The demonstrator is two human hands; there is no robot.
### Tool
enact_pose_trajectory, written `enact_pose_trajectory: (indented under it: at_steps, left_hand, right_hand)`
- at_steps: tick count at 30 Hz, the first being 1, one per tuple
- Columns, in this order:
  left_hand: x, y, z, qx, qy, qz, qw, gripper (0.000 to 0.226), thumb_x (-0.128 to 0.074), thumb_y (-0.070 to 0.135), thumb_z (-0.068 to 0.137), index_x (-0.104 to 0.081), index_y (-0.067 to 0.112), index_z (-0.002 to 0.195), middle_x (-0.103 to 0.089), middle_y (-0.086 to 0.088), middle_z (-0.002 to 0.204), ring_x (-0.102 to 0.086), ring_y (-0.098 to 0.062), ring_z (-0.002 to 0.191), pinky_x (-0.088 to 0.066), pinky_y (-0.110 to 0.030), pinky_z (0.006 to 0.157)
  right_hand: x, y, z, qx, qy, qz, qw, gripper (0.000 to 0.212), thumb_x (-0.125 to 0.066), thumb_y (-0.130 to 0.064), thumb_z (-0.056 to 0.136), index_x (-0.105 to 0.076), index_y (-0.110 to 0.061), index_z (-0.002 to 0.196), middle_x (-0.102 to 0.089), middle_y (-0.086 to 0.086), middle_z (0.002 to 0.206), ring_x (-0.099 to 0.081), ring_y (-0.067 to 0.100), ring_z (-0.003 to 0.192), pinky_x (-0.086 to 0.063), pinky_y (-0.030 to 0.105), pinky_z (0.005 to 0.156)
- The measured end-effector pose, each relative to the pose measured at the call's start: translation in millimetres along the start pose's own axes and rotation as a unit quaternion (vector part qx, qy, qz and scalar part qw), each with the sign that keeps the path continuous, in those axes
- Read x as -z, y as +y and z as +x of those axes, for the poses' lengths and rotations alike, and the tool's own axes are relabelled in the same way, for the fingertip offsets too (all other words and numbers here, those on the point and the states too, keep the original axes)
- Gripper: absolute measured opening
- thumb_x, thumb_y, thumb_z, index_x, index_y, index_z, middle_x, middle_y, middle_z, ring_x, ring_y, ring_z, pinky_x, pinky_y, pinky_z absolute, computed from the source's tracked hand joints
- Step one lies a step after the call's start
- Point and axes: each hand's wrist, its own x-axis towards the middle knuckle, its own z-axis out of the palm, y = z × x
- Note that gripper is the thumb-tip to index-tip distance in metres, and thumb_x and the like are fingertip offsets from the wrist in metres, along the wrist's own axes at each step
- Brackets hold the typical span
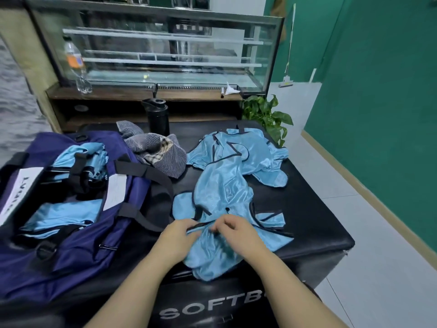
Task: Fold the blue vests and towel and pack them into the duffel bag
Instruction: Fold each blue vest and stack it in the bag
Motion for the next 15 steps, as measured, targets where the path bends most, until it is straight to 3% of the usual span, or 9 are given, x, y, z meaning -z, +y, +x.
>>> enact_pose_trajectory:
  at_steps: [3,7,10,15]
  left_hand:
    - [14.3,11.1,-9.7,-0.008,0.053,-0.068,0.996,0.017,-0.058,0.016,0.093,-0.065,0.017,0.077,-0.065,0.001,0.074,-0.055,-0.01,0.067,-0.039,-0.02,0.061]
    - [50.3,28.3,-15.4,-0.015,0.187,-0.136,0.973,0.012,-0.055,0.01,0.093,-0.065,0.017,0.093,-0.066,0.005,0.088,-0.058,-0.01,0.081,-0.042,-0.015,0.072]
    - [76.7,37.2,-19.1,-0.009,0.242,-0.171,0.955,0.018,-0.052,0.011,0.094,-0.067,0.016,0.102,-0.067,0.002,0.097,-0.059,-0.016,0.091,-0.043,-0.03,0.082]
    - [93.2,43.2,-29.4,-0.007,0.265,-0.194,0.945,0.018,-0.052,0.01,0.094,-0.067,0.018,0.097,-0.061,0.016,0.09,-0.057,-0.007,0.089,-0.041,-0.019,0.077]
  right_hand:
    - [11.3,17.4,-1.2,-0.011,0.049,-0.08,0.996,0.015,-0.057,-0.017,0.091,-0.062,-0.028,0.099,-0.062,-0.013,0.101,-0.057,0.004,0.098,-0.041,0.017,0.085]
    - [25.8,40.3,-4.8,-0.076,0.07,-0.212,0.972,0.056,-0.066,-0.023,0.085,-0.044,-0.021,0.136,-0.048,-0.003,0.133,-0.042,0.017,0.125,-0.036,0.028,0.104]
    - [27.5,44.7,-10.3,-0.134,0.121,-0.274,0.945,0.056,-0.064,-0.028,0.083,-0.043,-0.023,0.135,-0.049,-0.003,0.133,-0.042,0.019,0.125,-0.035,0.033,0.1]
    - [34.0,32.1,-16.1,-0.165,0.135,-0.344,0.914,0.02,-0.054,-0.044,0.091,-0.054,-0.026,0.102,-0.063,-0.008,0.105,-0.053,0.017,0.11,-0.03,0.032,0.087]
